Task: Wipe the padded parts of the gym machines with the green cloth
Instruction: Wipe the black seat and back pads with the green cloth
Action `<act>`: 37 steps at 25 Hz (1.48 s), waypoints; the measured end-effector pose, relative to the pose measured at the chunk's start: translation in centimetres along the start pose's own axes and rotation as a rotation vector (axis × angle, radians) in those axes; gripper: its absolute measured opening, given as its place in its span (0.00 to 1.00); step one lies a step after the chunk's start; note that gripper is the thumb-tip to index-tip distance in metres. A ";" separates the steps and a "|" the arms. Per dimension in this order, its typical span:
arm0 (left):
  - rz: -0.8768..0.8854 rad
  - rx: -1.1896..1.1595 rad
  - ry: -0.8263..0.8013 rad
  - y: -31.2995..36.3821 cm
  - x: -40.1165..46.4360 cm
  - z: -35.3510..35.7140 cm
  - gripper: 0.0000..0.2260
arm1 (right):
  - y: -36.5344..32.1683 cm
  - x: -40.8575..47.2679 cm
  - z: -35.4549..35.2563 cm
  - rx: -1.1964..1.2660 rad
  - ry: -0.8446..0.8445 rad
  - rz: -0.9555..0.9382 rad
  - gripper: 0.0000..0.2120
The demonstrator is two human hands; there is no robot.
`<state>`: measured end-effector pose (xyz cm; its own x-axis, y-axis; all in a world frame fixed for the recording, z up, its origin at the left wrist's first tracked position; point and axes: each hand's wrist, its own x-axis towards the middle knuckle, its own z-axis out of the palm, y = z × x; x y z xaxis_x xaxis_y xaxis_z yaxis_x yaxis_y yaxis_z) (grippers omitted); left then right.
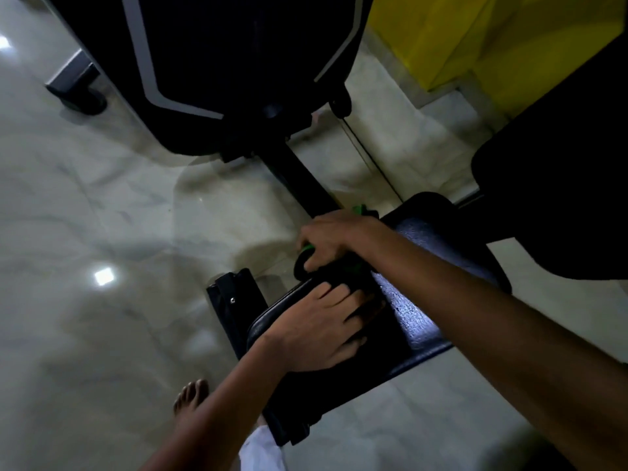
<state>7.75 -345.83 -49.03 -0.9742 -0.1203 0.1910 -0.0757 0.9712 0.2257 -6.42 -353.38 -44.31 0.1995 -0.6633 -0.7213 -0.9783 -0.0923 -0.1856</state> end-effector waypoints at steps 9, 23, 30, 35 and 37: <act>0.031 -0.044 -0.047 -0.8 1.2 -1.1 0.19 | 14.0 -6.9 -1.1 0.388 0.464 0.414 0.14; 0.291 -0.153 -0.069 -4.2 7.2 -2.3 0.14 | 11.0 -15.4 8.9 0.655 0.976 0.895 0.21; 0.444 -0.185 -0.097 -6.5 6.6 -1.2 0.20 | 5.2 -10.4 7.7 0.244 1.075 0.816 0.30; 0.420 -0.239 -0.048 -6.2 5.4 0.4 0.22 | 9.1 -10.5 8.5 0.138 0.889 0.860 0.29; 0.408 -0.260 0.008 -6.5 5.5 1.2 0.22 | 9.3 -10.2 8.0 0.316 0.924 0.996 0.30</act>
<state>2.62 -352.51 -50.60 -0.9115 0.2571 0.3209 0.3690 0.8559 0.3623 -17.11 -341.52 -44.01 -0.7950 -0.6055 0.0361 -0.6060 0.7902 -0.0911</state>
